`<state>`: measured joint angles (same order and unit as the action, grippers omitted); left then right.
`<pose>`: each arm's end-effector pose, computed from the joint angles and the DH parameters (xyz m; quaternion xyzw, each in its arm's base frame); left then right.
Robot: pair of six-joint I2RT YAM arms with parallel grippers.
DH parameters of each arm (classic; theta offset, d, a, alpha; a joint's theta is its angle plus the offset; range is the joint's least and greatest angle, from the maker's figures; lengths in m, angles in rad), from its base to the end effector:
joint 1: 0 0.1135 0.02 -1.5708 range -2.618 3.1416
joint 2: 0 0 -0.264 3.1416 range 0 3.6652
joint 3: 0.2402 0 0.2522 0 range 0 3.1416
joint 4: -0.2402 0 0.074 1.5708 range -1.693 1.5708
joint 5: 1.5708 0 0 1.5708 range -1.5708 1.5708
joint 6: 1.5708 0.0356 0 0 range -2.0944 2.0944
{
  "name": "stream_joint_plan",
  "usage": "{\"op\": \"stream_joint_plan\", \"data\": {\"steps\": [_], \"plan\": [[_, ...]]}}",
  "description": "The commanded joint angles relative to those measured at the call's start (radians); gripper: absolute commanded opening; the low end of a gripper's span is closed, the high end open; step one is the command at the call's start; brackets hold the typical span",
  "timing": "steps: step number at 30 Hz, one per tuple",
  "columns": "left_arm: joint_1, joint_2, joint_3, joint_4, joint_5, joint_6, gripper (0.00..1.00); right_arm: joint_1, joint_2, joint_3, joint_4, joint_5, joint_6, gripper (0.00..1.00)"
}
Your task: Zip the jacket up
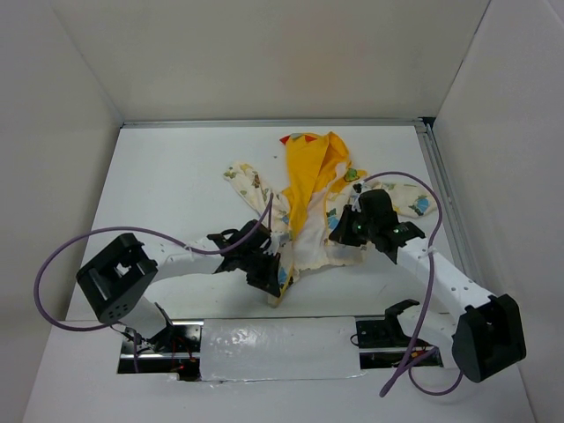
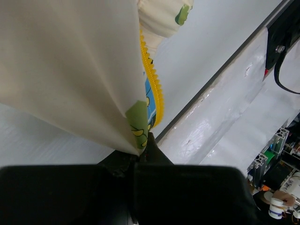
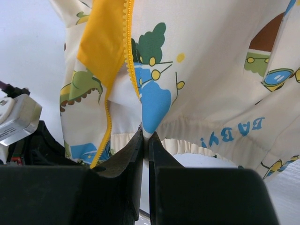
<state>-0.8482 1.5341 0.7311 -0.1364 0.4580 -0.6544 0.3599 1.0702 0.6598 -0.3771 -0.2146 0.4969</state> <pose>0.1774 -0.2250 0.1573 0.1597 0.9146 -0.3641 0.0737 0.2019 0.0841 0.2253 0.0221 0.9196 0.2477 0.3041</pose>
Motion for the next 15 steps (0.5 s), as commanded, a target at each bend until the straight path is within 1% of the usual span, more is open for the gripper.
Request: {"op": "stream_joint_plan", "data": {"steps": [1, 6, 8, 9, 11, 12, 13, 15], "plan": [[-0.009, 0.004, 0.028, 0.040, 0.038, 0.022, 0.00, -0.009, -0.044, -0.009, 0.026, -0.057, -0.053, 0.00], [-0.011, -0.025, 0.105, 0.038, 0.070, 0.041, 0.00, -0.025, -0.088, -0.032, 0.073, -0.160, -0.113, 0.00], [-0.011, -0.048, 0.160, 0.035, 0.068, 0.035, 0.00, -0.033, -0.110, -0.043, 0.107, -0.181, -0.121, 0.00], [-0.011, -0.054, 0.177, 0.038, 0.053, 0.027, 0.00, -0.048, -0.134, -0.064, 0.127, -0.222, -0.121, 0.00], [-0.006, -0.074, 0.229, 0.050, 0.028, 0.001, 0.00, -0.070, -0.159, -0.091, 0.196, -0.273, -0.104, 0.00], [-0.003, -0.075, 0.247, 0.052, -0.008, -0.004, 0.00, -0.090, -0.188, -0.118, 0.222, -0.319, -0.098, 0.00], [0.006, -0.074, 0.287, 0.049, -0.024, -0.019, 0.00, -0.102, -0.203, -0.133, 0.287, -0.350, -0.097, 0.00], [0.024, -0.072, 0.324, 0.041, -0.045, -0.042, 0.00, -0.125, -0.263, -0.176, 0.367, -0.434, -0.096, 0.00]]}}
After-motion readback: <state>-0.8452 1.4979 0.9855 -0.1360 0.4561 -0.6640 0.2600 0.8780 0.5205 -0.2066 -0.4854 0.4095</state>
